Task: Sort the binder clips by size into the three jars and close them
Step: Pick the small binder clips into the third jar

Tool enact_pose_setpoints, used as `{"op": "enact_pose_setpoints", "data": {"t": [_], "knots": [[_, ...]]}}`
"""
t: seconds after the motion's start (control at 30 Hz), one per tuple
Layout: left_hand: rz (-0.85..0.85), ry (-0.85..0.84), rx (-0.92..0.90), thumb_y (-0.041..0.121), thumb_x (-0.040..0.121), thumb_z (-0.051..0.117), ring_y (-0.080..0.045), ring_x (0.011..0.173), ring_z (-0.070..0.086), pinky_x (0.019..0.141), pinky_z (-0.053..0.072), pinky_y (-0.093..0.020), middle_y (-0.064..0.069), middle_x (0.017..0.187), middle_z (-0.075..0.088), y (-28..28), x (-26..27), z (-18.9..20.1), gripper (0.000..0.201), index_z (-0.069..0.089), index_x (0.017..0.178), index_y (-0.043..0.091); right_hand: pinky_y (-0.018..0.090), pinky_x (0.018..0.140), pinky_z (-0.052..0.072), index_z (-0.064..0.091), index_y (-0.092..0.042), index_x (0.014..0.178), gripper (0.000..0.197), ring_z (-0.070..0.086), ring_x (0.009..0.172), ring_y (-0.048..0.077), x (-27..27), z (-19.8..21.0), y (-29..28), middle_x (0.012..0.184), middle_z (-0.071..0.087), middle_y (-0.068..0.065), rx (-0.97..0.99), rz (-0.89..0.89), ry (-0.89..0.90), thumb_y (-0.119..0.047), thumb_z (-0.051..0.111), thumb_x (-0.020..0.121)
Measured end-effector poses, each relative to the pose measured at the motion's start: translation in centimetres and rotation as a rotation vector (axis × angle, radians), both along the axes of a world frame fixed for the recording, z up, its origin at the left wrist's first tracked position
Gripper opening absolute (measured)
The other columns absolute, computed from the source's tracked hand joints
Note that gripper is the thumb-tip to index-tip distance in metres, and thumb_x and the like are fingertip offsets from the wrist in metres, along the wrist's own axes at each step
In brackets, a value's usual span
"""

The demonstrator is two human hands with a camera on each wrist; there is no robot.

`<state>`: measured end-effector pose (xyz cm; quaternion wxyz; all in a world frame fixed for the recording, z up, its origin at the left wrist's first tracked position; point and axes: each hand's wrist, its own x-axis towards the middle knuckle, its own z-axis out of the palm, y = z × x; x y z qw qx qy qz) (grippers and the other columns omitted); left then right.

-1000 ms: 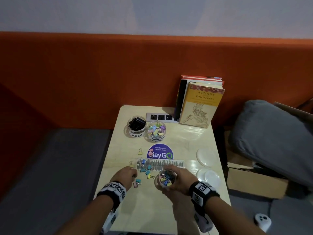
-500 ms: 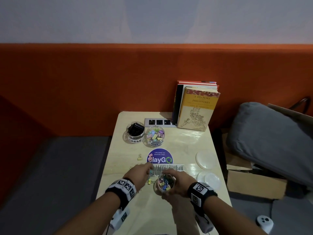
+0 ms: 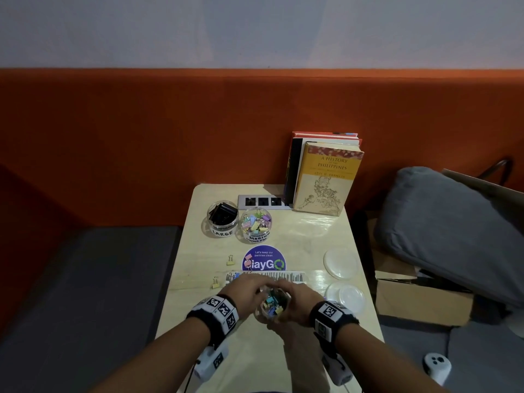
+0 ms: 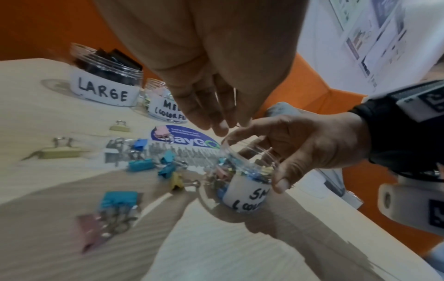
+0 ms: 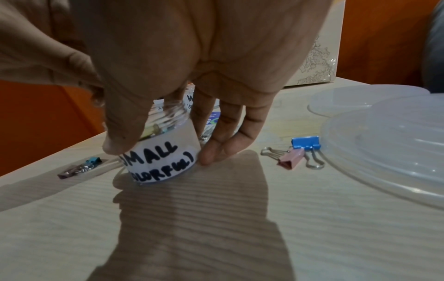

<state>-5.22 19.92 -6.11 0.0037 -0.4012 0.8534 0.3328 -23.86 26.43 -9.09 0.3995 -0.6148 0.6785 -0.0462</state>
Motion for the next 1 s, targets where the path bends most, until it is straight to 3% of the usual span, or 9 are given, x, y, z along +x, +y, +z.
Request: {"op": "enact_pose_setpoints", "data": {"t": [0.07,0.13,0.3,0.5,0.6,0.73,0.83,0.9,1.0], "knots": [[0.025,-0.060,-0.052,0.023,0.097,0.055,-0.016,0.115,0.055,0.096,0.043,-0.027,0.005,0.126,0.061,-0.4,0.9,-0.1,0.028,0.063,0.123,0.027,0.028,0.098,0.047,0.042,-0.047,0.138,0.088,0.057,0.118,0.013,0.0,-0.2,0.0,0.134,0.059,-0.011,0.004,-0.001,-0.007,-0.037,0.087,0.063],[0.010,-0.189,-0.048,0.024,0.095,0.058,-0.018,0.114,0.054,0.095,0.044,-0.029,0.003,0.126,0.056,-0.8,2.4,-0.5,0.025,0.062,0.120,0.025,0.028,0.100,0.046,0.042,-0.046,0.139,0.089,0.056,0.121,0.014,0.0,-0.3,0.0,0.138,0.056,-0.011,0.010,0.009,-0.004,-0.039,0.087,0.063],[-0.119,-0.466,-0.017,0.034,0.082,0.072,-0.021,0.118,0.050,0.095,0.047,-0.036,0.005,0.132,0.044,-0.3,6.1,-2.1,0.054,0.051,0.131,0.032,0.029,0.101,0.046,0.042,-0.044,0.139,0.087,0.055,0.122,0.016,-0.1,-0.3,-0.2,0.138,0.055,-0.010,0.020,0.023,0.009,-0.038,0.087,0.065],[-0.092,-0.428,-0.054,0.014,0.094,0.059,-0.027,0.118,0.052,0.095,0.043,-0.032,-0.004,0.136,0.046,-0.1,6.6,-2.8,0.032,0.055,0.125,0.022,0.033,0.103,0.046,0.043,-0.043,0.138,0.087,0.054,0.123,0.017,0.3,-0.3,-0.1,0.139,0.054,-0.010,0.016,0.013,-0.004,-0.039,0.087,0.064],[-0.057,-0.425,-0.046,0.014,0.091,0.062,-0.025,0.108,0.054,0.088,0.044,-0.031,-0.003,0.124,0.051,-0.3,6.6,-2.5,0.029,0.054,0.118,0.020,0.033,0.105,0.045,0.043,-0.043,0.139,0.087,0.053,0.125,0.017,0.5,-0.3,0.0,0.140,0.054,-0.010,0.015,0.007,-0.008,-0.037,0.088,0.065],[-0.026,-0.396,-0.052,0.012,0.089,0.062,-0.020,0.086,0.047,0.073,0.038,-0.028,-0.001,0.101,0.052,-0.3,6.6,-2.8,0.022,0.045,0.097,0.022,0.033,0.106,0.043,0.042,-0.042,0.140,0.087,0.051,0.127,0.017,0.8,-0.1,0.1,0.142,0.053,-0.008,0.013,0.003,-0.016,-0.036,0.087,0.066],[-0.014,-0.370,-0.045,0.016,0.093,0.060,-0.022,0.096,0.053,0.079,0.042,-0.029,-0.003,0.111,0.060,-0.8,6.5,-2.9,0.012,0.054,0.102,0.020,0.034,0.107,0.043,0.042,-0.043,0.140,0.087,0.050,0.128,0.018,0.9,-0.1,0.3,0.142,0.052,-0.008,0.017,-0.004,-0.023,-0.036,0.087,0.067],[0.009,-0.343,-0.054,0.019,0.095,0.060,-0.021,0.107,0.054,0.087,0.044,-0.031,-0.002,0.118,0.058,-1.1,6.4,-2.9,0.015,0.060,0.110,0.021,0.034,0.107,0.042,0.042,-0.043,0.140,0.086,0.050,0.128,0.017,0.9,-0.1,0.4,0.142,0.052,-0.009,0.022,-0.011,-0.026,-0.035,0.087,0.067],[0.046,-0.282,-0.083,0.022,0.094,0.061,-0.020,0.111,0.051,0.090,0.047,-0.032,0.001,0.119,0.054,-1.3,5.9,-2.4,0.017,0.064,0.110,0.023,0.033,0.106,0.043,0.042,-0.043,0.140,0.086,0.051,0.127,0.016,1.1,0.0,0.4,0.141,0.053,-0.010,0.027,-0.022,-0.033,-0.034,0.087,0.068]]}}
